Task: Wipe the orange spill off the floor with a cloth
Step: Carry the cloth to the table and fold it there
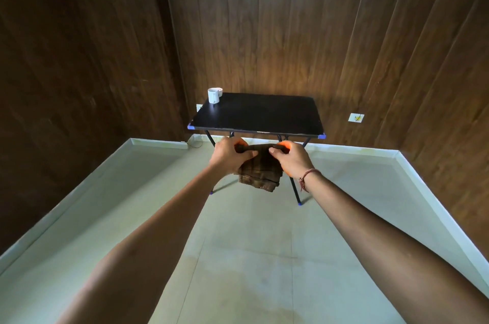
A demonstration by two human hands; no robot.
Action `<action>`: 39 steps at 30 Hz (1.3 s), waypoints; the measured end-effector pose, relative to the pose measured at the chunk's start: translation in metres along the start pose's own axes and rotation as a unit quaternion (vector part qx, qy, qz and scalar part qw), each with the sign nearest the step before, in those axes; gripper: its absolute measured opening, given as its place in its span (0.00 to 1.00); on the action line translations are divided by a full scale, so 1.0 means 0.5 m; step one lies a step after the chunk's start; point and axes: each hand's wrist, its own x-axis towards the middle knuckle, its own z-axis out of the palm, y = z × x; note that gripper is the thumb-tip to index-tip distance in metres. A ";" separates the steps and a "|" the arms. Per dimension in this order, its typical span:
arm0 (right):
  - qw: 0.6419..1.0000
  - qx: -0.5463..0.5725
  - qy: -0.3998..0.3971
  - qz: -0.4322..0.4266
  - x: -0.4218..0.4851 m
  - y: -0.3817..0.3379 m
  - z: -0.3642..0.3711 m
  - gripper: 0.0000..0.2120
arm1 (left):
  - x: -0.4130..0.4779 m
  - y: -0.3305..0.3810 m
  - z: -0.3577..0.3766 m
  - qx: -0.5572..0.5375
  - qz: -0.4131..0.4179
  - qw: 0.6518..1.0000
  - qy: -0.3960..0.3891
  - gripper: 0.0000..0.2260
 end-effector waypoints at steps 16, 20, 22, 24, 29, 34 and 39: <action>0.974 0.125 -0.162 0.095 0.617 0.122 -0.050 0.12 | 0.630 0.014 0.153 -0.327 -0.120 0.936 -0.057 0.11; 0.971 0.118 -0.135 0.156 0.797 0.171 -0.043 0.10 | 0.819 -0.055 0.216 -0.336 -0.176 0.894 -0.237 0.15; 0.971 0.100 -0.128 0.177 0.871 0.195 -0.049 0.10 | 0.914 -0.074 0.245 -0.287 -0.182 0.896 -0.287 0.18; 0.970 0.096 -0.109 0.195 0.945 0.229 -0.058 0.09 | 1.007 -0.072 0.274 -0.231 -0.175 0.905 -0.312 0.17; 0.949 0.128 -0.093 0.271 1.109 0.337 -0.074 0.04 | 1.190 -0.060 0.386 -0.131 -0.134 0.928 -0.323 0.11; 0.945 0.165 -0.057 0.278 1.254 0.447 -0.078 0.15 | 1.312 -0.056 0.522 -0.093 -0.112 0.958 -0.247 0.07; 0.981 0.013 -0.035 0.192 1.366 0.578 -0.093 0.20 | 1.414 -0.073 0.665 0.004 -0.045 0.973 -0.228 0.09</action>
